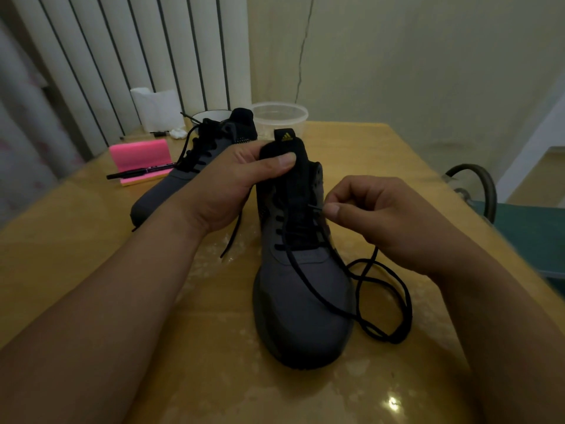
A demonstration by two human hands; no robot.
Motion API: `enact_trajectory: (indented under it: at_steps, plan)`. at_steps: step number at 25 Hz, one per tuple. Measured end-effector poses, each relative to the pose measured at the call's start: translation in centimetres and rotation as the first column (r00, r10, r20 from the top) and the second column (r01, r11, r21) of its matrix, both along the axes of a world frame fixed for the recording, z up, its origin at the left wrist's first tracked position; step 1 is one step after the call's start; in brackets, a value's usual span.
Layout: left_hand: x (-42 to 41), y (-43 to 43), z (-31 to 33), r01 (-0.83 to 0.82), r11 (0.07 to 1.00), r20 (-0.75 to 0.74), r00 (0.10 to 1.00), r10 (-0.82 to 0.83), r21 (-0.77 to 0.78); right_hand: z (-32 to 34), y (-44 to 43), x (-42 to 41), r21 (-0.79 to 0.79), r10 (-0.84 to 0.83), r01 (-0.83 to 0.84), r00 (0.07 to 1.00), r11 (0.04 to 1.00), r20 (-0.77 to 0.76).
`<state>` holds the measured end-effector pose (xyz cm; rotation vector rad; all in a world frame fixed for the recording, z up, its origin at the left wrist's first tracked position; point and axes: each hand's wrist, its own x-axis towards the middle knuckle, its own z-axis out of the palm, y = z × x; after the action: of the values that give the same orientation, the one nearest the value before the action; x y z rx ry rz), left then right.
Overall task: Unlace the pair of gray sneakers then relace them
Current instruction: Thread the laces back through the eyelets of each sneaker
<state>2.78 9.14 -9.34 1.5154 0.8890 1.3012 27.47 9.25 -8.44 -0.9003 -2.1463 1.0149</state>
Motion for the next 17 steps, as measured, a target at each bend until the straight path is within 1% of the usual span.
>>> enact_trajectory:
  at_steps: [6, 11, 14, 17]
  plan:
    - [0.35, 0.16, 0.24, -0.056, 0.998, -0.089, 0.994, 0.059, 0.028, -0.03, 0.22, 0.14, 0.020, 0.002, -0.002, 1.000, 1.000, -0.005]
    - [0.57, 0.16, 0.36, -0.138, 0.988, -0.157, 0.976, 0.148, 0.072, 0.05, 0.29, 0.39, 0.046, 0.020, -0.020, 1.000, 0.999, 0.004]
    - [0.31, 0.03, 0.53, -0.116, 0.988, -0.221, 0.966, 0.135, 0.099, -0.24, 0.38, 0.09, 0.045, -0.002, 0.003, 1.000, 0.999, -0.026]
    - [0.21, -0.09, 0.60, -0.091, 0.990, -0.240, 0.964, 0.115, 0.110, -0.73, 0.70, -0.31, 0.040, -0.048, 0.051, 0.996, 0.998, -0.077]
